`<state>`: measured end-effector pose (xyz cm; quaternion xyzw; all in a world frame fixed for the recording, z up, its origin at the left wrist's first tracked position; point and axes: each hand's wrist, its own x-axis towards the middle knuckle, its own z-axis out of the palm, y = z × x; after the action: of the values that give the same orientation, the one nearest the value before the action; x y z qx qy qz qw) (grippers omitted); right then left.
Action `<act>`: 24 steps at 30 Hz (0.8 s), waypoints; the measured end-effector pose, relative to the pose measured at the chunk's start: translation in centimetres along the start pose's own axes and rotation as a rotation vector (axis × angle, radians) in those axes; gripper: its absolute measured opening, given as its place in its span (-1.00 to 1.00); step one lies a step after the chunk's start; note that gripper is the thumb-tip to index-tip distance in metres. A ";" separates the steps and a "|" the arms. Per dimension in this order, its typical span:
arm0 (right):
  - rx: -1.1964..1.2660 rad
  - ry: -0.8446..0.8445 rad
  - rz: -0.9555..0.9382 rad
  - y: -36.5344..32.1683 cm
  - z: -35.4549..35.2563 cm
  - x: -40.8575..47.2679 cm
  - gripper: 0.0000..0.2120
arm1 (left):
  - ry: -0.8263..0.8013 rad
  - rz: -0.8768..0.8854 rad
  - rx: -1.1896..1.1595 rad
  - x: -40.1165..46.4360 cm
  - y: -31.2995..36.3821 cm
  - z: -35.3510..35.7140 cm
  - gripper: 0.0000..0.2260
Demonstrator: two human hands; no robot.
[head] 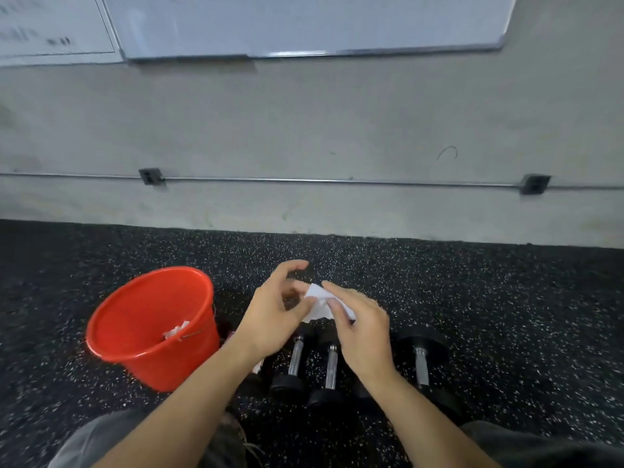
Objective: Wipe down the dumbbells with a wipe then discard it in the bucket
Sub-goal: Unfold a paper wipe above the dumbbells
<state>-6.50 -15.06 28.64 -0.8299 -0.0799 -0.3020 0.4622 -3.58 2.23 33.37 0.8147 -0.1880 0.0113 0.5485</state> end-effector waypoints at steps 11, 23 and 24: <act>0.251 -0.121 0.091 -5.6 -2.2 1.4 -0.74 | 0.151 0.113 -0.007 -1.8 4.1 -1.8 -0.48; 0.717 -0.332 0.221 -9.4 -1.1 4.1 -0.92 | 0.164 0.206 0.032 -2.1 8.1 -5.2 -0.53; 0.729 -0.355 0.214 -9.8 -1.3 4.4 -0.91 | 0.163 0.210 0.045 -2.2 8.4 -5.5 -0.52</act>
<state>-7.60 -11.26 38.74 -0.6549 -0.1732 -0.0563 0.7335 -7.24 5.06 42.59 0.7990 -0.2269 0.1390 0.5392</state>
